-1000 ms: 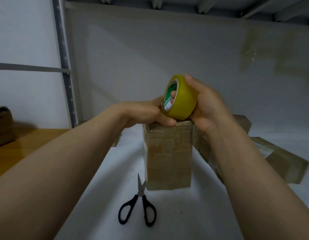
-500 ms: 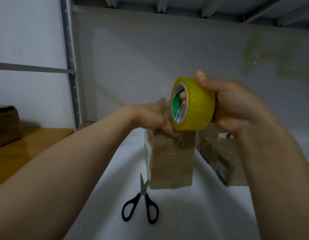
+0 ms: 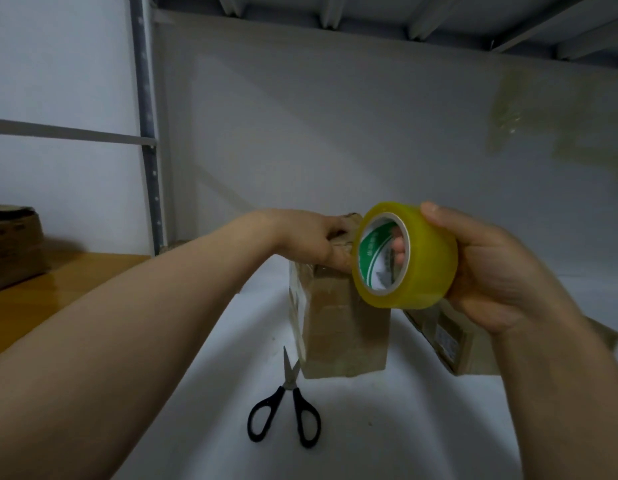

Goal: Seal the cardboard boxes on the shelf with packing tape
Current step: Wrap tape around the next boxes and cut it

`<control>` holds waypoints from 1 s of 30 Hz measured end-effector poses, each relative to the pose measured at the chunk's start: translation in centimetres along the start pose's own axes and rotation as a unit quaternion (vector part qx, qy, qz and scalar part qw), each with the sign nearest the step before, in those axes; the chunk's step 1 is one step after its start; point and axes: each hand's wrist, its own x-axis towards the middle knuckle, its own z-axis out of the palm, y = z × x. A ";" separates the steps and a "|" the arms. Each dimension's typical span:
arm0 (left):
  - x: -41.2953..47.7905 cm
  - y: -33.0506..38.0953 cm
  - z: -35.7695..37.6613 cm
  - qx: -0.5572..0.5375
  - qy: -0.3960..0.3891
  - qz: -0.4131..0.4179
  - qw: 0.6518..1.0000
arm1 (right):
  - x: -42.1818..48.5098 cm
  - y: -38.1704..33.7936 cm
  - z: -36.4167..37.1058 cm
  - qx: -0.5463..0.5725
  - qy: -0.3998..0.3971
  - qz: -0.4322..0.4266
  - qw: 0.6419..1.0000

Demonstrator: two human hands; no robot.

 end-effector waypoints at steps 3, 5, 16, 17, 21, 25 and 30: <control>0.4 0.3 -1.0 0.024 -0.034 -0.018 0.999 | -0.1 0.2 -0.5 -0.014 0.012 0.000 1.000; 0.3 0.8 -1.2 0.046 -0.035 -0.007 0.998 | -0.2 0.4 -0.8 -0.026 0.016 0.003 1.000; -1.0 1.0 0.7 0.021 0.125 0.120 0.985 | -0.8 1.8 -0.2 -0.081 0.009 -0.046 0.996; -0.9 1.1 0.7 0.026 0.126 0.117 0.985 | -1.1 2.0 -0.3 -0.096 0.008 -0.049 0.994; -1.0 1.4 0.8 0.037 0.107 0.109 0.988 | -2.3 3.5 -1.2 -0.111 -0.018 -0.046 0.993; -1.1 1.2 1.3 0.054 0.110 0.106 0.987 | -2.9 4.7 -1.4 -0.123 -0.038 -0.035 0.991; -1.3 1.1 1.7 0.079 0.125 0.110 0.983 | -2.8 5.7 -0.9 -0.116 -0.054 0.024 0.992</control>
